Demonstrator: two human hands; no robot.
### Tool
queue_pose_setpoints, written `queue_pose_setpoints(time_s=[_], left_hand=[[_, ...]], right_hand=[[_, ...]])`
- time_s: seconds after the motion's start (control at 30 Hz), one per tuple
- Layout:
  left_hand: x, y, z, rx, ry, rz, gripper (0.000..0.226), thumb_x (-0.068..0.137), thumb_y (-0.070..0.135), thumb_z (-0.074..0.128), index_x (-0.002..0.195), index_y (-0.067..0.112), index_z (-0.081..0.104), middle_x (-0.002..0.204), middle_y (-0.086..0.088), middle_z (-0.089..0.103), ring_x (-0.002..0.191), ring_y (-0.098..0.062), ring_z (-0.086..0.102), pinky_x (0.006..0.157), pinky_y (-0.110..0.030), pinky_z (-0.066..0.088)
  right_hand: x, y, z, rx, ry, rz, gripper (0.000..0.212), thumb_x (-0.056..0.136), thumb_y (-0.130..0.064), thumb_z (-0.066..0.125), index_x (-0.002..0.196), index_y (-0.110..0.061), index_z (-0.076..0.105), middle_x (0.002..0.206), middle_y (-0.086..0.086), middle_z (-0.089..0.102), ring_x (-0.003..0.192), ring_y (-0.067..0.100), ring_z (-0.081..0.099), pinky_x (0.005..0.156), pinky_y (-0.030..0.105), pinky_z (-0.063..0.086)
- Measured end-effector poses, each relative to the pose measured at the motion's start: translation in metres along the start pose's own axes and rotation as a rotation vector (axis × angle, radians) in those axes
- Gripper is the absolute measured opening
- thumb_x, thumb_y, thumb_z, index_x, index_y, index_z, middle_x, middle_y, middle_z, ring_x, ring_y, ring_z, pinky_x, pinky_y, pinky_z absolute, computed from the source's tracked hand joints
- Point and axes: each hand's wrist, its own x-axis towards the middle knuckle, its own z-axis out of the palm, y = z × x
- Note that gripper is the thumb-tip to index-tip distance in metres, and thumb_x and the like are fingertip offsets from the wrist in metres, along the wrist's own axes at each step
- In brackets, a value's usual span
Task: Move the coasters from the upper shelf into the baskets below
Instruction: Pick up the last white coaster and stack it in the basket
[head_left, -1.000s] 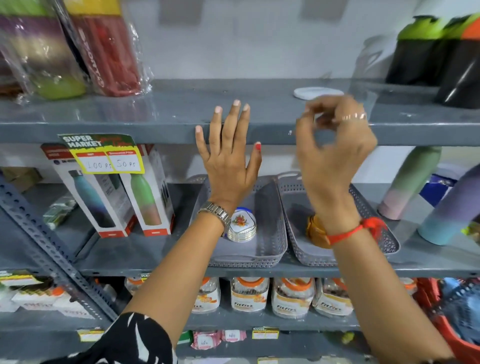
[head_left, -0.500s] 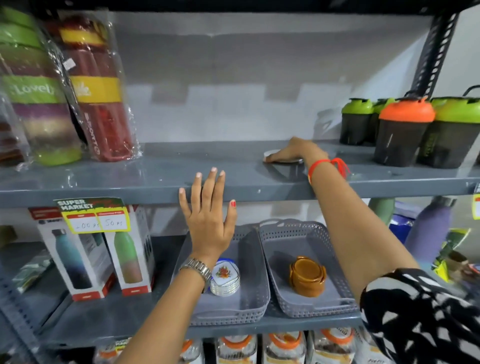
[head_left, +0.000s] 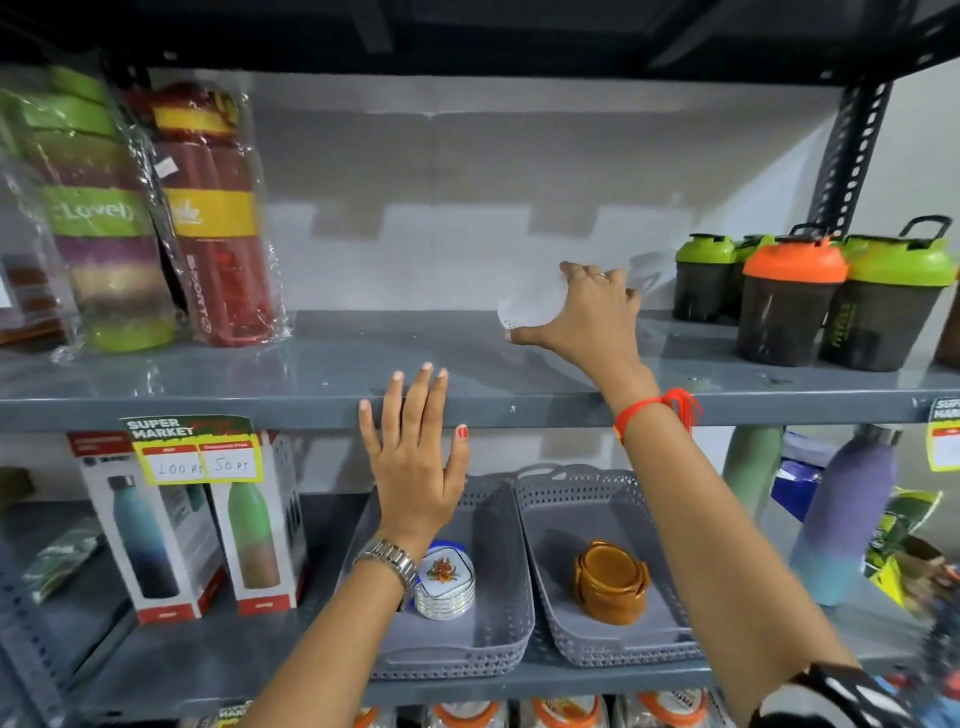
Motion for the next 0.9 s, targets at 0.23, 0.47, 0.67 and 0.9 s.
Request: queue_pose_setpoints(time_s=[0.23, 0.47, 0.67, 0.9], left_hand=[[-0.001, 0.001, 0.001, -0.018, 0.014, -0.007, 0.051, 0.093, 0.032, 0.038, 0.14, 0.013, 0.036, 0.143, -0.008, 0.043, 0.137, -0.026, 0.027, 0.116, -0.044, 0.0], [-0.002, -0.002, 0.006, -0.01, 0.013, -0.007, 0.051, 0.094, 0.035, 0.035, 0.141, 0.015, 0.035, 0.145, -0.006, 0.041, 0.139, -0.026, 0.025, 0.117, -0.043, -0.001], [-0.003, -0.005, 0.01, -0.005, 0.02, -0.005, 0.05, 0.096, 0.038, 0.029, 0.14, 0.015, 0.035, 0.146, -0.002, 0.033, 0.141, -0.022, 0.019, 0.118, -0.044, -0.002], [-0.003, -0.003, 0.009, -0.015, 0.018, -0.009, 0.049, 0.095, 0.036, 0.032, 0.138, 0.014, 0.036, 0.144, -0.003, 0.036, 0.139, -0.023, 0.022, 0.116, -0.045, 0.0]], right_hand=[[-0.041, -0.019, -0.024, 0.2, 0.238, -0.098, 0.1, 0.053, -0.06, 0.079, 0.135, -0.013, 0.046, 0.138, 0.004, 0.051, 0.123, 0.031, 0.041, 0.102, 0.046, 0.031], [-0.085, -0.041, -0.049, 0.365, 0.487, -0.189, 0.096, 0.056, -0.06, 0.078, 0.13, -0.004, 0.053, 0.133, 0.01, 0.056, 0.114, 0.032, 0.049, 0.097, 0.04, 0.037], [-0.111, -0.053, -0.065, 0.457, 0.591, -0.227, 0.092, 0.06, -0.057, 0.079, 0.128, 0.0, 0.054, 0.13, 0.014, 0.055, 0.113, 0.031, 0.048, 0.097, 0.046, 0.042], [-0.117, -0.054, -0.065, 0.625, 0.518, -0.186, 0.089, 0.061, -0.053, 0.08, 0.13, -0.005, 0.052, 0.133, 0.008, 0.053, 0.121, 0.024, 0.045, 0.102, 0.028, 0.039]])
